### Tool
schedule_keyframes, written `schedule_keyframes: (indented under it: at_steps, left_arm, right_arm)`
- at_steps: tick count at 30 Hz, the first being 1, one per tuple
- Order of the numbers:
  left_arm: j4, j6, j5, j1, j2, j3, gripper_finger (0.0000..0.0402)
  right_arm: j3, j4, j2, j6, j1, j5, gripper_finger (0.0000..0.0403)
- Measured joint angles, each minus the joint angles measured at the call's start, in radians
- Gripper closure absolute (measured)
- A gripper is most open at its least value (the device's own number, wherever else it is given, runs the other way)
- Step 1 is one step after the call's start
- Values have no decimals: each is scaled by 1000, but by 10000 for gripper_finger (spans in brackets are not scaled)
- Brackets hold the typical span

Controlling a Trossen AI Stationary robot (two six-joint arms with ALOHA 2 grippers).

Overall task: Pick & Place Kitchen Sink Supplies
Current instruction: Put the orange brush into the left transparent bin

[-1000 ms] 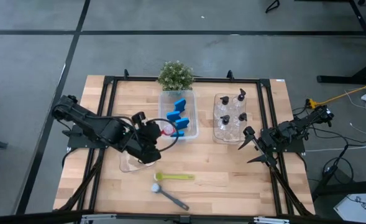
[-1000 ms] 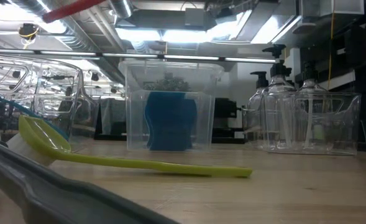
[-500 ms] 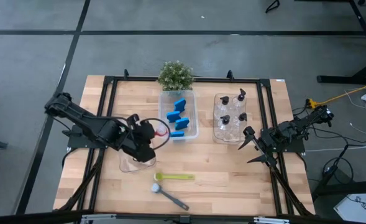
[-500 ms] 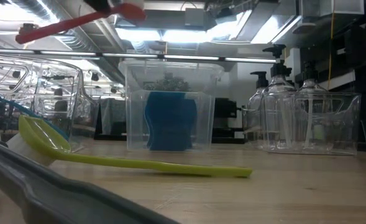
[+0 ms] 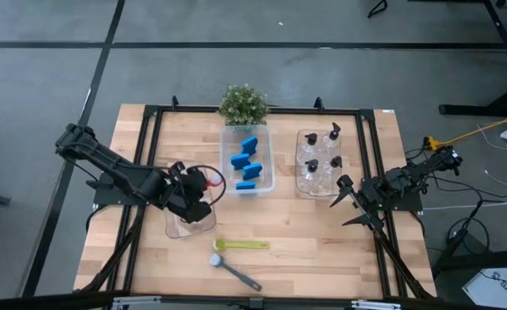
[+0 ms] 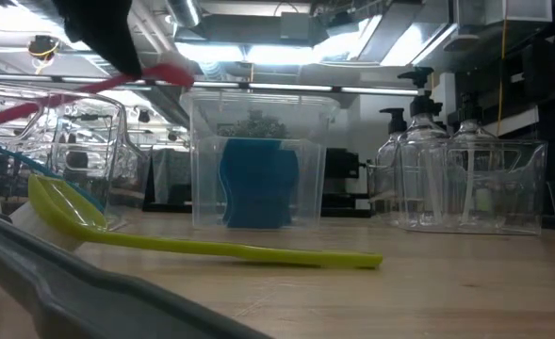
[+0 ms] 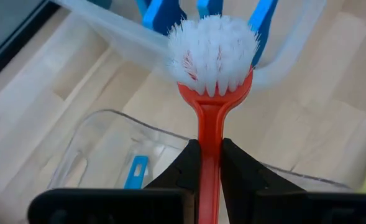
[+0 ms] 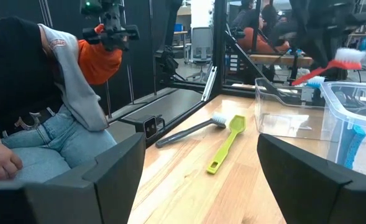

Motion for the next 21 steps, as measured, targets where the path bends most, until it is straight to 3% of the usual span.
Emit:
schedule_keyframes:
  at_steps: [21]
  left_arm:
    - [59, 52, -9, -110, 33, -56, 369]
  right_arm:
    - [0, 0, 0, 0, 0, 0, 95]
